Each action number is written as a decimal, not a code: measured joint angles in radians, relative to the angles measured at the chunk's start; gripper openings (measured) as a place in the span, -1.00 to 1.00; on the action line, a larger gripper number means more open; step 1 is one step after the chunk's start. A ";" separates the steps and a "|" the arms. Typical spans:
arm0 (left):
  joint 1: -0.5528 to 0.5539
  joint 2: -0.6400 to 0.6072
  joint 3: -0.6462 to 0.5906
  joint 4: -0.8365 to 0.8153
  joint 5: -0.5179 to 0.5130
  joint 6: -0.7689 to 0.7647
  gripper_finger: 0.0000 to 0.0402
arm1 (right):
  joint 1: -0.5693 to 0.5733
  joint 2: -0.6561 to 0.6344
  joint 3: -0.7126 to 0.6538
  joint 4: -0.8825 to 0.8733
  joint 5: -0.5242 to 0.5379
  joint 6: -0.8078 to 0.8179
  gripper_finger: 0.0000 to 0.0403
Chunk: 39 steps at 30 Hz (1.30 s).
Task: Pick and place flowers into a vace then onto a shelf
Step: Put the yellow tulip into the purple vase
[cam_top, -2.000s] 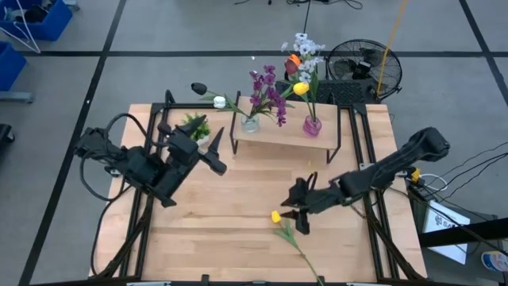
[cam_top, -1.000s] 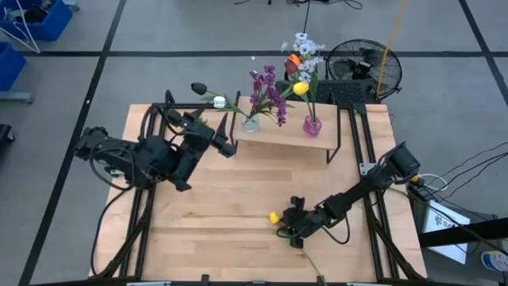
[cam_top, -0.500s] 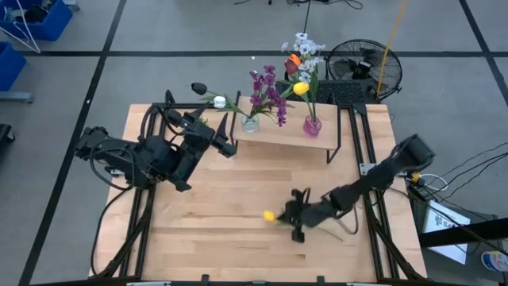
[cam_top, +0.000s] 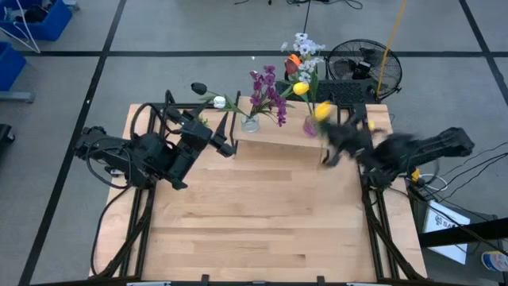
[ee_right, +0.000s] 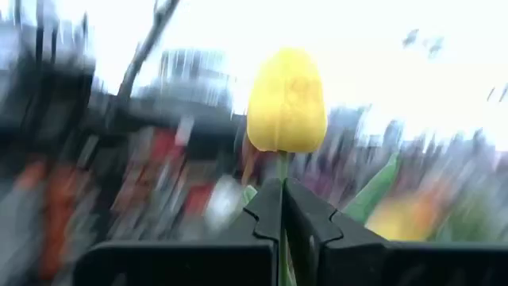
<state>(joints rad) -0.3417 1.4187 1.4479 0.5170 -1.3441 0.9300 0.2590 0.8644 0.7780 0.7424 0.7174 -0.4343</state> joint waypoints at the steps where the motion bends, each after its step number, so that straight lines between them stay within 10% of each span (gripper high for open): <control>1: 0.001 0.000 0.000 0.010 0.014 0.010 0.27 | -0.016 -0.013 0.001 0.098 -0.059 -0.110 -1.00; 5: 0.005 0.000 0.000 0.014 0.044 0.047 0.27 | -0.076 -0.028 0.001 0.334 -0.305 -0.454 -1.00; 10: 0.009 0.000 0.000 0.015 0.045 0.057 0.27 | -0.197 -0.004 0.001 0.350 -0.327 -0.545 -1.00; 21: 0.015 0.000 0.000 0.015 0.042 0.059 0.27 | -0.446 0.106 0.000 0.333 -0.379 -0.250 -1.00; 39: 0.015 0.001 0.000 0.014 0.036 0.062 0.27 | -0.469 0.139 0.000 0.276 -0.321 -0.191 -1.00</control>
<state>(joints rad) -0.3267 1.4193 1.4479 0.5312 -1.3083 0.9922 -0.2104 1.0039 0.7784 1.0184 0.3960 -0.6249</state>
